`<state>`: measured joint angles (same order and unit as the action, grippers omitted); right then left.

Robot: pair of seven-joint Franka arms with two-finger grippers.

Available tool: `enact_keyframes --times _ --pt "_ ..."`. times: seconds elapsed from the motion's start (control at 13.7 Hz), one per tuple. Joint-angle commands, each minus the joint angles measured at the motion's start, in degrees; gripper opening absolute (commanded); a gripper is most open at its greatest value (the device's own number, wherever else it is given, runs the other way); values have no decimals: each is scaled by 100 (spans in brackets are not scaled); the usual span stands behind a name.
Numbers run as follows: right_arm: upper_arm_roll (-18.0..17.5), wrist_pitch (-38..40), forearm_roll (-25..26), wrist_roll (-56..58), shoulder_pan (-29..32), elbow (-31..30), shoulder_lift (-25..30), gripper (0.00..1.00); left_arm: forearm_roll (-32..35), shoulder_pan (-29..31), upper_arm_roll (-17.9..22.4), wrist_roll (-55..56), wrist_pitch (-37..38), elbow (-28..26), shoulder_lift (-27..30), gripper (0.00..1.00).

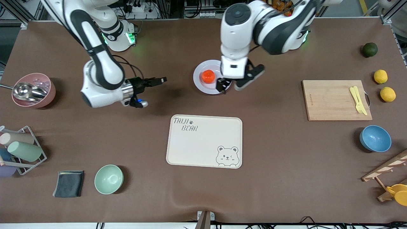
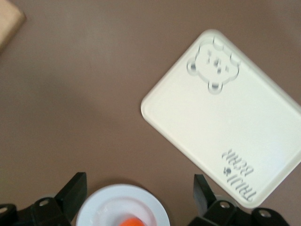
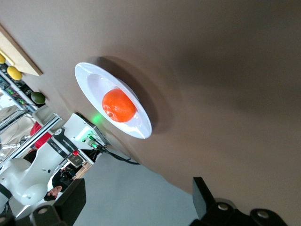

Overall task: Place orange and plate with both arms
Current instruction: 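Grip the plate rim with the right gripper while the left gripper withdraws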

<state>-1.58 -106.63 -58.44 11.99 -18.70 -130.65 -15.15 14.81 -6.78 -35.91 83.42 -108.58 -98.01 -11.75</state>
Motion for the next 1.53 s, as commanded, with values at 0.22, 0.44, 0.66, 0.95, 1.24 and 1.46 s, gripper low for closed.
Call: enact_keyframes --times 0.22,0.44,0.66,0.95,1.24,1.46 --pt "53 -1480 -2132 1067 -1651 -215 -716 100 136 1494 -21 -2073 1178 1001 -29 100" --pt "53 -2247 -3461 1464 -2593 -233 -832 100 -13 2249 -30 -3056 1611 1451 84 100" --pt "53 -2266 -3517 1560 -2657 -241 -797 100 -188 2638 -30 -4050 1656 1486 138 100" --pt "70 -2257 -3517 2016 -2473 -382 -797 100 -547 2770 231 -4857 1691 1478 470 100" --pt "70 -2266 -3543 2132 -2288 -391 -832 100 -1287 1332 2514 -6238 1997 1390 867 100" --pt "62 -2529 -3621 2132 -2340 -382 -884 100 -1297 609 3378 -6399 2297 1328 1095 100"
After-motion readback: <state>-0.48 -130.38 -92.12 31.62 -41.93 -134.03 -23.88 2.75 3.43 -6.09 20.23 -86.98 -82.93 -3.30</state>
